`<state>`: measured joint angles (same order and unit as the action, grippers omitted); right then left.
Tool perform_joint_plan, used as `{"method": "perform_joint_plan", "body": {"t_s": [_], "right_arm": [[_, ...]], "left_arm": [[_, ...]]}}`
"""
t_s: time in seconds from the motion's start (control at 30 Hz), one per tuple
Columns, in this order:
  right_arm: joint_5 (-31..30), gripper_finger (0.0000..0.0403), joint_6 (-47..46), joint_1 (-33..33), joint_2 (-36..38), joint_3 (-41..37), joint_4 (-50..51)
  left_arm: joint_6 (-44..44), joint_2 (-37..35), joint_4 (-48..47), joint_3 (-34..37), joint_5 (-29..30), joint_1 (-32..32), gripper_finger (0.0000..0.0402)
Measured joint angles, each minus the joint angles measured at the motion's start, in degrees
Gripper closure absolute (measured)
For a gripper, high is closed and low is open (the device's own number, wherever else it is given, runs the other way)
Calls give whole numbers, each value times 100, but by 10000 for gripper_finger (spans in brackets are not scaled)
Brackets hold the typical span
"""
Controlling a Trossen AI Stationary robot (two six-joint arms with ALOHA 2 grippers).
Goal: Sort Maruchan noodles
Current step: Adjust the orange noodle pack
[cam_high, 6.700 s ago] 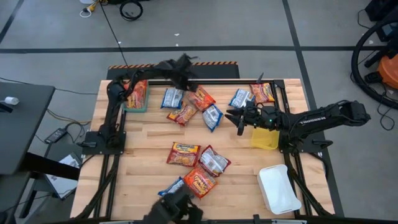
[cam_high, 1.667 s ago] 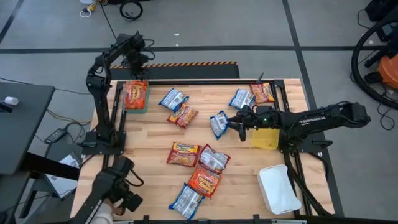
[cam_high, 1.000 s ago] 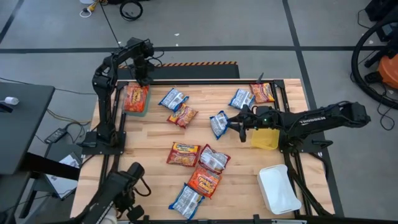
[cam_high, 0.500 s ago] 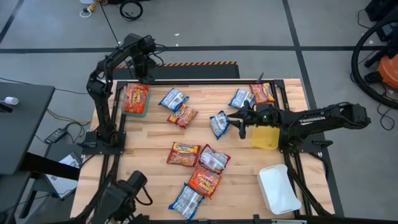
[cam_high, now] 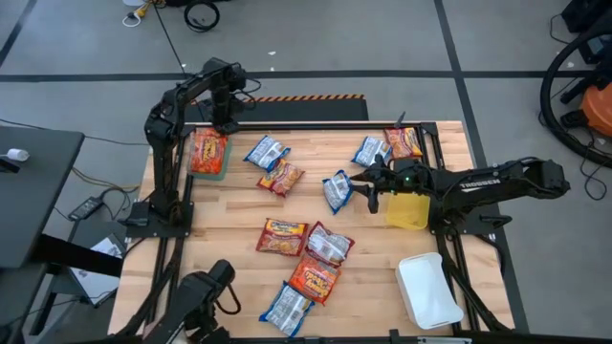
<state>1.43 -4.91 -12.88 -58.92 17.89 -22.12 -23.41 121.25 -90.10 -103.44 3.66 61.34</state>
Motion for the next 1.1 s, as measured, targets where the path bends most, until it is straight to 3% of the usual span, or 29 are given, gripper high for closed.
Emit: {"method": "perform_joint_plan", "body": {"t_s": [0.13, 0.3, 0.5, 0.93, 1.1], "right_arm": [[140, 262, 0, 0, 2, 0, 18], [271, 262, 15, 6, 2, 0, 119], [294, 262, 19, 7, 2, 0, 306], [324, 262, 103, 7, 2, 0, 305], [329, 262, 187, 7, 2, 0, 305]], "left_arm": [[25, 11, 7, -2, -190, -2, 251], [49, 11, 15, 3, -836, -7, 247], [337, 11, 16, 382, -164, -119, 246], [2207, 11, 6, 573, 79, -521, 248], [2838, 11, 6, 573, 355, -535, 283]]}}
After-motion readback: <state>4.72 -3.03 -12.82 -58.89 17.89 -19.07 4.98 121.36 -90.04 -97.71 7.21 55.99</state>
